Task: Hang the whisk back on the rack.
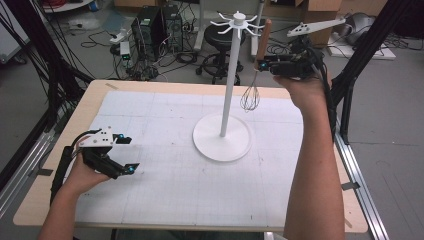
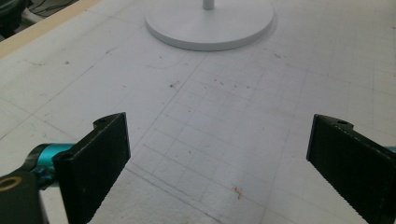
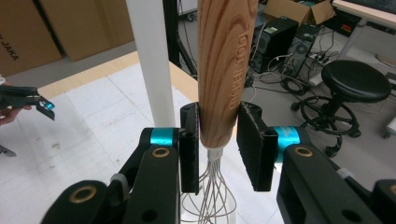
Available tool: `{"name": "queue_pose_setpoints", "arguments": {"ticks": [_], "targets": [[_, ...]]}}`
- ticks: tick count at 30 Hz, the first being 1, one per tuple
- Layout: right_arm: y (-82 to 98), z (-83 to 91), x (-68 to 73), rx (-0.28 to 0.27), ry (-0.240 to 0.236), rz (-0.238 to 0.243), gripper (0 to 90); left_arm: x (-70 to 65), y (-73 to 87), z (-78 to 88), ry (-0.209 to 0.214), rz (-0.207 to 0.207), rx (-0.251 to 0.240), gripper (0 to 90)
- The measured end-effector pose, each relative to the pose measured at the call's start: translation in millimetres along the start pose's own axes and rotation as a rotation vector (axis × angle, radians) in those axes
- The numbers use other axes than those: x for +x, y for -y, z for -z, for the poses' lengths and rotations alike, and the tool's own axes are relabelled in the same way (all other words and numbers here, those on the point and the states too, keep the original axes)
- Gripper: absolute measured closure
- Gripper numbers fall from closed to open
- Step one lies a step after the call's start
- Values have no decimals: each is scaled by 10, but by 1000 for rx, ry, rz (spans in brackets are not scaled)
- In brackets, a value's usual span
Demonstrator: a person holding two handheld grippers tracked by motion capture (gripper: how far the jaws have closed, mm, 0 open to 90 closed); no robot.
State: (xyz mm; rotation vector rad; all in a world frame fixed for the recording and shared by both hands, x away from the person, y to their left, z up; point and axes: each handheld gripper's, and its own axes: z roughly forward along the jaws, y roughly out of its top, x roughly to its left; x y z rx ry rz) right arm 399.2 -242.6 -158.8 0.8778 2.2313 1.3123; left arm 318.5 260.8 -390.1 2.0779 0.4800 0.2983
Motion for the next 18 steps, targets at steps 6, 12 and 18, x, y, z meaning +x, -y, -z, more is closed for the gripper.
{"name": "queue_pose_setpoints", "arguments": {"ticks": [6,12,18], "targets": [[-6,-21,25,2,-7,19,705,-2,0,-3,0,0,1,68],[1,-49,63,13,-16,17,705,-3,-2,1,0,-1,0,67],[14,-94,79,7,-24,19,704,-1,-1,2,1,-1,-2,67]]}}
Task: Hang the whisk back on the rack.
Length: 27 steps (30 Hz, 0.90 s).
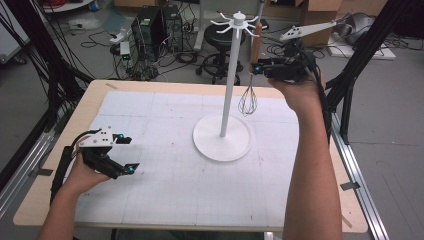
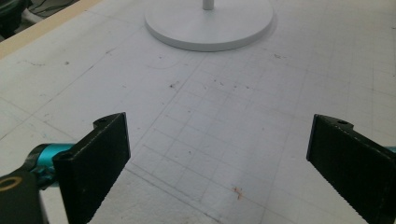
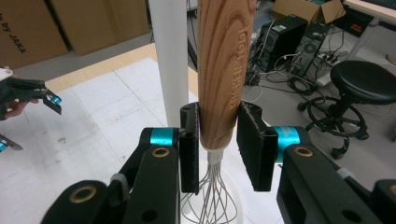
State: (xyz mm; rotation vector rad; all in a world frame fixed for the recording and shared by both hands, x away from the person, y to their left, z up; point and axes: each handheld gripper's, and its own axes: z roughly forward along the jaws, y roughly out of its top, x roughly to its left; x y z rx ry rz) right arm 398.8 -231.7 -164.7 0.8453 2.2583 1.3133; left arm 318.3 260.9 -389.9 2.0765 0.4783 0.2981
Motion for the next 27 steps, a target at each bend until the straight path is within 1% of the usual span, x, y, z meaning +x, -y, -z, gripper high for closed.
{"name": "queue_pose_setpoints", "arguments": {"ticks": [2,3,4,8,9,10,11,13,16,17,20,24,25,26,27], "targets": [[1,-5,-2,-2,1,-5,703,2,0,1,0,1,-1,67],[0,-10,-7,-8,3,1,703,3,1,0,1,1,0,67],[1,-6,6,1,2,-12,702,4,2,-1,2,2,0,68],[5,-2,6,-1,1,-10,695,2,1,-2,1,1,1,67],[7,0,7,-2,4,-4,682,2,1,-1,1,1,0,68],[8,4,8,-5,-1,-6,611,3,1,-1,3,3,-5,67],[8,12,12,-19,8,-8,579,3,0,1,1,1,-5,67],[9,39,24,-25,-14,-6,564,4,0,3,0,1,-5,68],[33,93,48,-40,-27,8,542,0,-2,6,-1,1,-4,67],[47,115,60,-44,-32,6,537,0,-3,7,0,-1,-4,67],[100,176,82,-50,-33,15,513,-1,-3,9,1,3,-7,68],[177,276,112,-83,-41,24,489,1,-3,10,2,3,-10,67],[191,300,125,-78,-42,19,482,2,-3,12,3,3,-9,68],[204,322,138,-81,-42,23,479,2,-4,13,2,2,-9,67],[220,343,149,-98,-48,35,476,1,-5,15,3,4,-10,67]]}}
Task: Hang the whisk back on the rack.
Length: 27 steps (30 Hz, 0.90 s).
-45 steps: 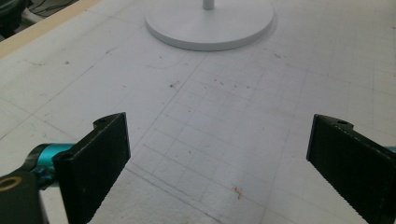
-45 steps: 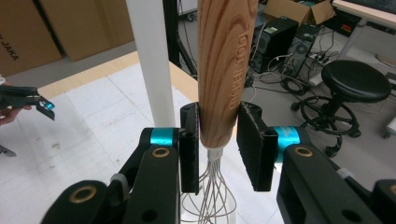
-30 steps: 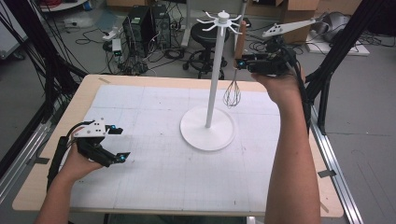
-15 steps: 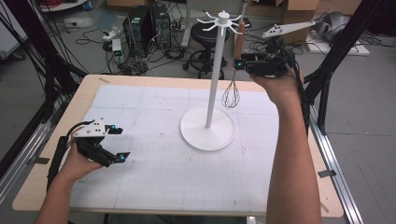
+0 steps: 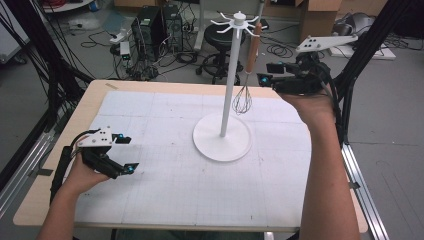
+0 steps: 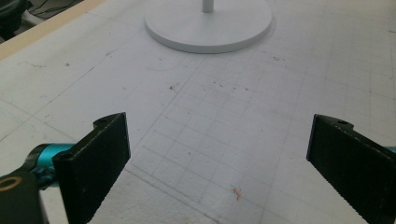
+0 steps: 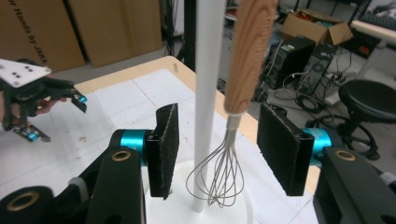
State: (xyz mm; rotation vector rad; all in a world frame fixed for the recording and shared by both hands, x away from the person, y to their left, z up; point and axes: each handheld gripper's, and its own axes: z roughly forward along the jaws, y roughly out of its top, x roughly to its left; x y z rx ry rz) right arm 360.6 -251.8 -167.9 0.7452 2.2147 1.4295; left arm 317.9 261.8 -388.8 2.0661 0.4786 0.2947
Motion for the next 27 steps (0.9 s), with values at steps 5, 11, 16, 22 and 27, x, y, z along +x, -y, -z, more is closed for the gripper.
{"name": "queue_pose_setpoints", "arguments": {"ticks": [5,11,16,22,27], "targets": [[79,68,85,-27,-24,12,443,-10,-9,17,6,8,-19,67],[248,60,159,-29,-42,20,388,-7,-8,20,5,3,-12,67],[412,21,211,-32,-85,23,363,-1,-8,24,14,10,-25,67],[576,-42,271,-28,-105,26,331,-4,-11,29,18,11,-29,67],[712,-106,311,-16,-107,16,312,-9,-11,24,18,14,-29,67]]}}
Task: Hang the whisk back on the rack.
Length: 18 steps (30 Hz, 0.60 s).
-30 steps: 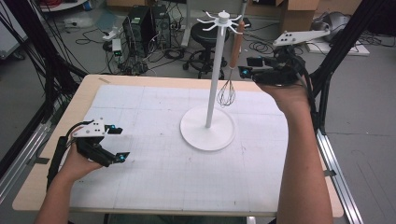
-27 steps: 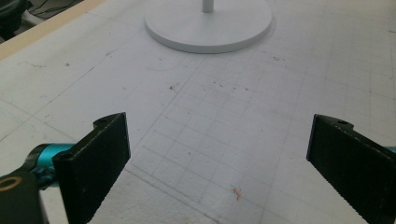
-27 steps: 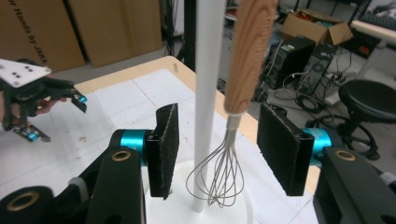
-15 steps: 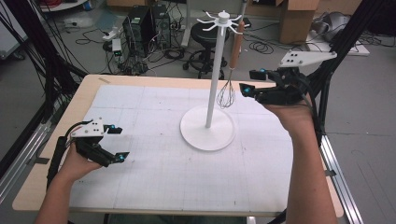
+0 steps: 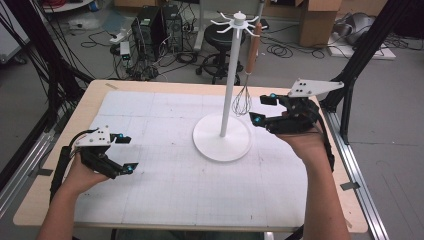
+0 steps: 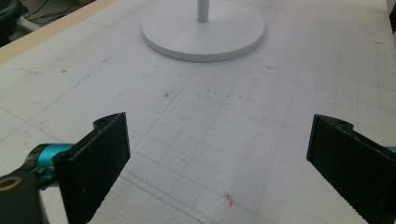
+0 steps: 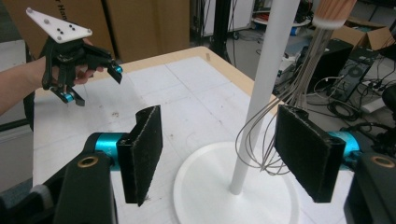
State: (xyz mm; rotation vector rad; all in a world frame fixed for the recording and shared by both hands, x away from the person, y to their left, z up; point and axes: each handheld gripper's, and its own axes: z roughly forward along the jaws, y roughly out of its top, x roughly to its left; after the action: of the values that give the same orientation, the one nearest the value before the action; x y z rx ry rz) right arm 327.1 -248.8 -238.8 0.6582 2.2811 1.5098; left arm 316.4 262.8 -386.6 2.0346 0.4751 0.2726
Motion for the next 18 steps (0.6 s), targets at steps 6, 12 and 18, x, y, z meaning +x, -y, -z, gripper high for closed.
{"name": "queue_pose_setpoints", "arguments": {"ticks": [6,12,18], "targets": [[195,-96,67,0,-2,5,295,-6,-3,-1,1,-2,-2,67],[444,-192,109,3,2,-10,270,-7,-7,7,6,-4,-14,67],[717,-245,125,0,30,-45,226,-20,-8,-12,12,-4,-14,67]]}}
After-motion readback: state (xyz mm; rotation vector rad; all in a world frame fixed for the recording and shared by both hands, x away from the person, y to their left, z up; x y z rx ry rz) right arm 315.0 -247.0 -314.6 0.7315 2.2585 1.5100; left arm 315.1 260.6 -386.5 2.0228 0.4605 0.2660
